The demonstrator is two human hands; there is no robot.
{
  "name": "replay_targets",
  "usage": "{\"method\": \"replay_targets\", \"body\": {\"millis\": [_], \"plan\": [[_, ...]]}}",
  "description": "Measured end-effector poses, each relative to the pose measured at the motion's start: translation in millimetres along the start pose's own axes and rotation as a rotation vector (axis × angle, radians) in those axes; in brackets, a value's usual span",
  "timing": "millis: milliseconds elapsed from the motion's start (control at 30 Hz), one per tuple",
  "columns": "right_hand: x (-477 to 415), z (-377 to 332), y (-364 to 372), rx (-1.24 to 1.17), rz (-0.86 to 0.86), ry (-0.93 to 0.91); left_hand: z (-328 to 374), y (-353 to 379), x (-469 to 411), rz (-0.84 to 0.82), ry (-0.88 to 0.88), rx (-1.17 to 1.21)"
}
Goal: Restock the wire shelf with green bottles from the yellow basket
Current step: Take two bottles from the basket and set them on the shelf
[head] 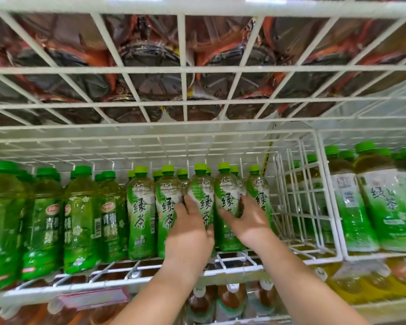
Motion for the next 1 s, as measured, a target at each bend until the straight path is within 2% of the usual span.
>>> {"method": "replay_targets", "body": {"millis": [100,267,533,633,800,1000], "plan": [[-2,5,0,-0.088,0.004,0.052,-3,-3,-1,0.054,0.011,-0.083],[-1,5,-2,-0.084,0.031,0.009,-11,0,-2,0.014,-0.044,0.008],[8,-1,-4,0.092,0.025,-0.044,-12,-4,-4,-0.008,-0.028,0.074],[15,-4,-6,0.189,-0.014,-0.061,-9,-10,-2,-0.031,0.047,-0.008],[26,-7,-6,0.497,-0.073,-0.187,-9,-19,0,-0.026,0.249,-0.105],[51,-17,-13,0.633,-0.082,-0.311,-9,-29,18,-0.202,0.325,-0.191]]}}
Point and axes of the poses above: each hand's wrist, its own x-axis away from the middle knuckle, its own y-axis out of the palm, z = x × y, the point moved 10 cm from there along -x, towards the middle knuckle, and after that the axes turned 14 degrees about z, right-handed, at the moved point
